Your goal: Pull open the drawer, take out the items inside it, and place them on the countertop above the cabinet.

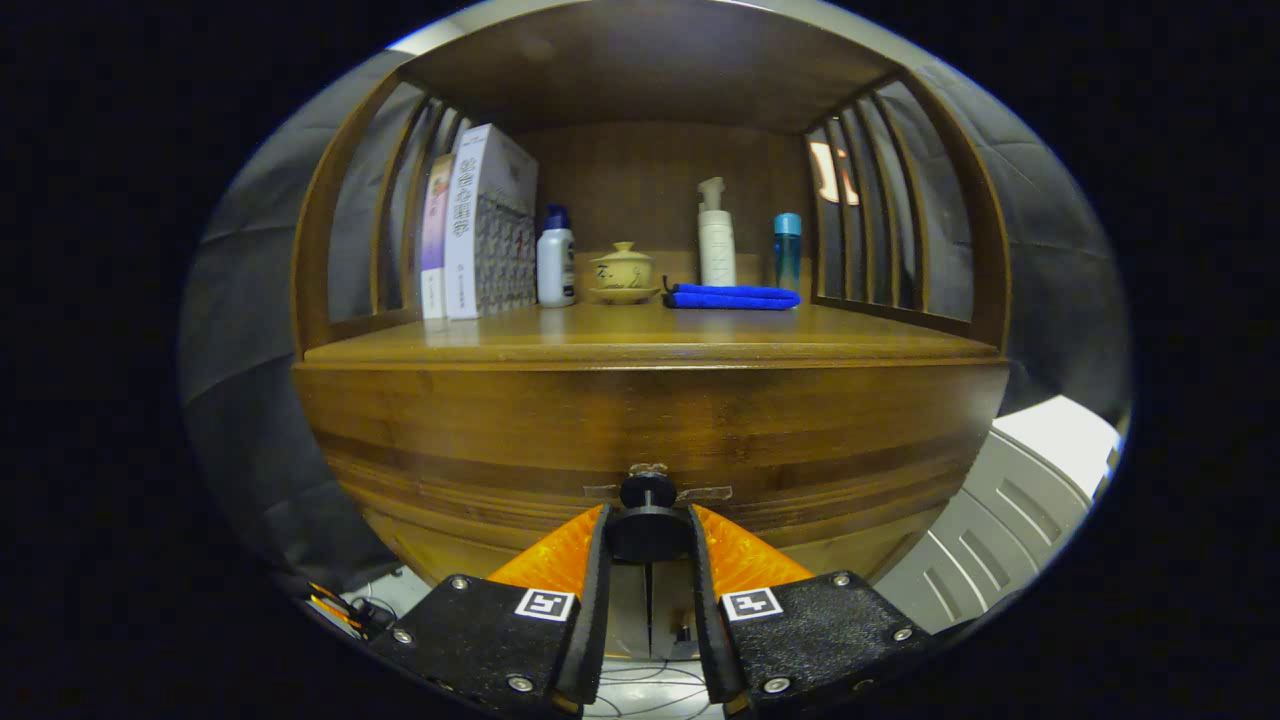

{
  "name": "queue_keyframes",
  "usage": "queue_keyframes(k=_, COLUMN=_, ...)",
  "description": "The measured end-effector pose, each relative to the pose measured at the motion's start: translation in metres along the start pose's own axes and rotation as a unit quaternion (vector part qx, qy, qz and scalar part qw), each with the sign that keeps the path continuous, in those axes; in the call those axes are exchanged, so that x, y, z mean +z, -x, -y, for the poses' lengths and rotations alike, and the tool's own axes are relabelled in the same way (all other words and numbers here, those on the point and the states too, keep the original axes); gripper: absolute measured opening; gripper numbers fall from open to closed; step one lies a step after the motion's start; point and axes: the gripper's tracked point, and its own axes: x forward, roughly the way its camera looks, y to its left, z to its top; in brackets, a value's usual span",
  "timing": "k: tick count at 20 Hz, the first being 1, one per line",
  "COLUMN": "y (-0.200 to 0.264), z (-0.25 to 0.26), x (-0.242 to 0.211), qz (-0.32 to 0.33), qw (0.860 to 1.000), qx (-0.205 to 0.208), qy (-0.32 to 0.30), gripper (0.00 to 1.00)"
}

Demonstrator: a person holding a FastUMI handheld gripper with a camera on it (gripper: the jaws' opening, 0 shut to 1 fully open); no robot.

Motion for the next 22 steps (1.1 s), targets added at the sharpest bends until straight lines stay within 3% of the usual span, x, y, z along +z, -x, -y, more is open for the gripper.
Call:
queue_keyframes(k=5, y=0.012, z=0.003, x=-0.003, qz=-0.001, qw=1.000, qx=-0.011, qy=-0.001, gripper=0.33)
queue_keyframes(k=22, y=0.127, z=-0.005, x=-0.048, qz=0.017, qw=0.996, qx=-0.030, qy=-0.076, gripper=0.33)
